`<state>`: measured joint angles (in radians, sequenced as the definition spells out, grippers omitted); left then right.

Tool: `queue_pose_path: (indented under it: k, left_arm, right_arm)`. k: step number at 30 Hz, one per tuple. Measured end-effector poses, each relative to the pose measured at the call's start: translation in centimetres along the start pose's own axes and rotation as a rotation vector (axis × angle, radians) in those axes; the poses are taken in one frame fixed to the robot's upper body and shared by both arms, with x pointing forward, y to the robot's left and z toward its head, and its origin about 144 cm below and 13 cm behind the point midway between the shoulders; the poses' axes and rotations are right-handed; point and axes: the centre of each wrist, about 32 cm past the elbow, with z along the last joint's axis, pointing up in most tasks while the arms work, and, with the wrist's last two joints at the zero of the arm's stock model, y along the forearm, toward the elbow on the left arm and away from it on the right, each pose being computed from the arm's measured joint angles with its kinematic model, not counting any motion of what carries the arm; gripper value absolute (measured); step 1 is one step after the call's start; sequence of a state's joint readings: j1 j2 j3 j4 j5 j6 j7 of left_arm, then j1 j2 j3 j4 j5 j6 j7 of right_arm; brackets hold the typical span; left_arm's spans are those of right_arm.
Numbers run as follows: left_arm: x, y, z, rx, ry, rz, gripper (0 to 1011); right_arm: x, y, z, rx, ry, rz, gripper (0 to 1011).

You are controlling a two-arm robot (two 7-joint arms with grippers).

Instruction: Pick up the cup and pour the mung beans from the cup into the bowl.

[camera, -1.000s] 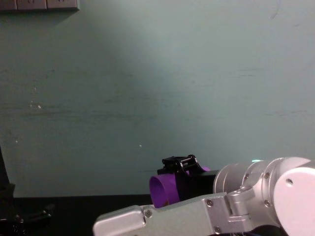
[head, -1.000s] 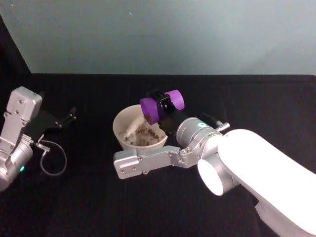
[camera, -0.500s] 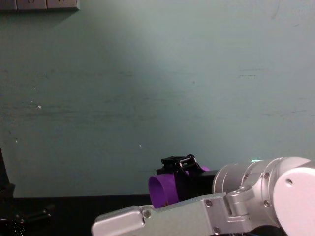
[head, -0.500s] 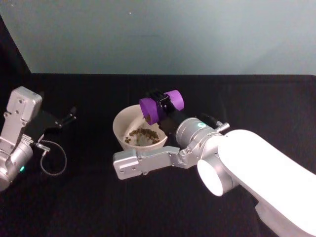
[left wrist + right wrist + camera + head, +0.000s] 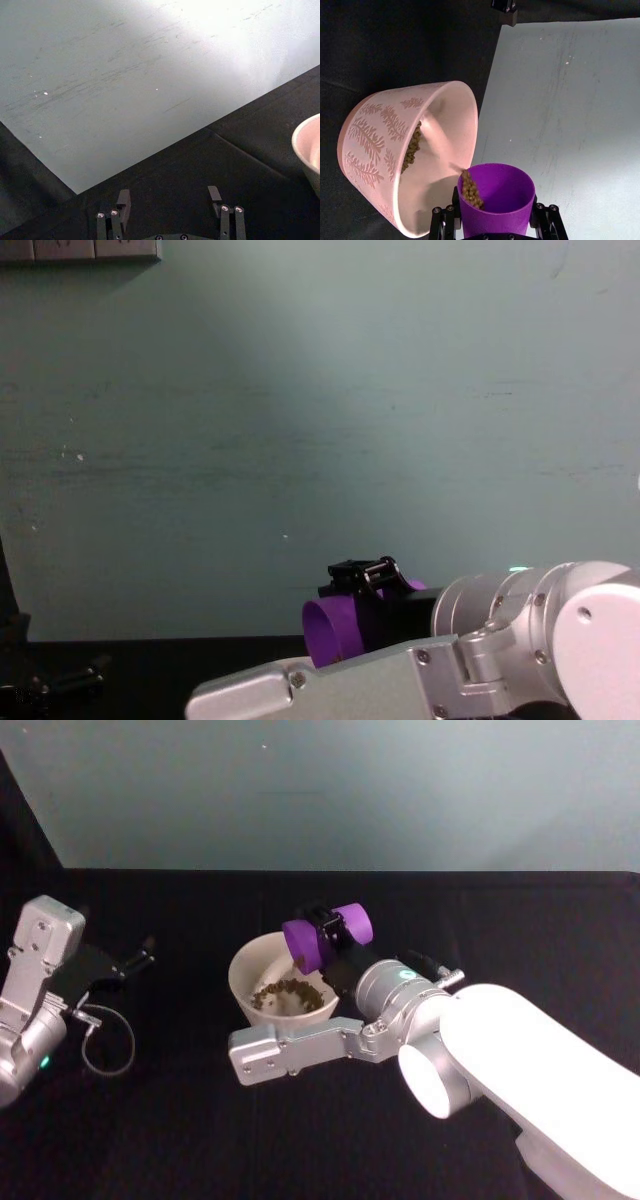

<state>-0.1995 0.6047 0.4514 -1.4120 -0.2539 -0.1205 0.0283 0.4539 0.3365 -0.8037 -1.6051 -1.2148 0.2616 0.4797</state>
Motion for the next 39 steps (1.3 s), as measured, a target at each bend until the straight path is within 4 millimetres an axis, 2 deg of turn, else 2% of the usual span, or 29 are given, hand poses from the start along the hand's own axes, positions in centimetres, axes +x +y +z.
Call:
queue_pose_path:
  k: [39]
  left_arm:
    - [0.00,0.00,0.00,0.000,0.000,0.000,1000]
  right_arm:
    - [0.07,-0.07,0.11,-0.006,-0.022,0.009,734]
